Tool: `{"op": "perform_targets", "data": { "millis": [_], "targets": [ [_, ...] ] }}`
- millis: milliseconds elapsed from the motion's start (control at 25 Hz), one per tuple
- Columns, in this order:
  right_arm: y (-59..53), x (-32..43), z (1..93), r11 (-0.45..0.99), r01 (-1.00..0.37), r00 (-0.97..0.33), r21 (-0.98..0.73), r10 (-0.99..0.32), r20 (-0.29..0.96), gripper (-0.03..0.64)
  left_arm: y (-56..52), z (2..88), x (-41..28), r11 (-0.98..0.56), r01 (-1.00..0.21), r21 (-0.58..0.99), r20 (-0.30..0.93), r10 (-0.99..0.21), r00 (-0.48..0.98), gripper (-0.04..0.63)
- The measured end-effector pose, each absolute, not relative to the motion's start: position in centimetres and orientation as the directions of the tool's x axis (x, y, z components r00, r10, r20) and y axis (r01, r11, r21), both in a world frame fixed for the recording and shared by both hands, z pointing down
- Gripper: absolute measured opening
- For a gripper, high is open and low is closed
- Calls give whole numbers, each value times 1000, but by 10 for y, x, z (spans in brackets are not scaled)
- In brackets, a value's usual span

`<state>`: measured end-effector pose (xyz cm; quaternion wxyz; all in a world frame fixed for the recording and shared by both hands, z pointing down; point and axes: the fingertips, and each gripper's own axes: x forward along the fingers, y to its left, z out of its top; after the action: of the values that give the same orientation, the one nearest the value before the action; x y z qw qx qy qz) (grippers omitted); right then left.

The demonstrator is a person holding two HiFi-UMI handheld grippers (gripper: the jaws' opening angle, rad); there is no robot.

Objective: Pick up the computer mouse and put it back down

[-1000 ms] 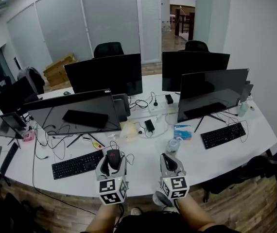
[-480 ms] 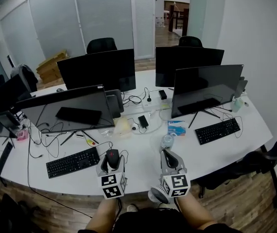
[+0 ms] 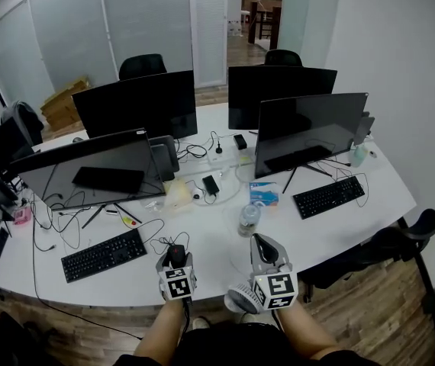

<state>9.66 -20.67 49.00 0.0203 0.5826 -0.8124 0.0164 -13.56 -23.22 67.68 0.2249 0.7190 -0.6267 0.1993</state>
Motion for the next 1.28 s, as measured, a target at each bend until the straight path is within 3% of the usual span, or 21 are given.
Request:
{"op": "perform_targets", "data": {
  "millis": [320, 680, 800, 960, 1000, 1160, 1280],
  "targets": [
    [-197, 112, 492, 280, -960, -279, 10, -958, 62, -3, -221, 773, -121, -175, -983, 53, 698, -698, 162, 337],
    [-193, 130, 496, 236, -972, -235, 10, -969, 82, -3, -209, 811, -114, -203, -978, 52, 772, -613, 168, 339],
    [-194, 128, 498, 238, -971, -237, 9, -968, 83, -3, -211, 807, -114, -214, -976, 28, 768, -621, 158, 339],
    [-198, 119, 495, 260, -966, -259, 2, -963, 74, -3, -223, 766, -127, -184, -982, -31, 689, -716, 112, 336],
    [-200, 117, 495, 265, -964, -264, 3, -962, 73, -3, -227, 750, -132, -162, -986, -35, 658, -747, 99, 311],
    [-208, 109, 493, 270, -963, -269, 11, -961, 60, -3, -237, 664, -152, -43, -999, 8, 475, -879, 42, 71],
    [-213, 99, 489, 289, -957, -288, 3, -957, 41, -3, -241, 606, -155, -45, -998, 34, 355, -933, 54, 54]
  ]
}}
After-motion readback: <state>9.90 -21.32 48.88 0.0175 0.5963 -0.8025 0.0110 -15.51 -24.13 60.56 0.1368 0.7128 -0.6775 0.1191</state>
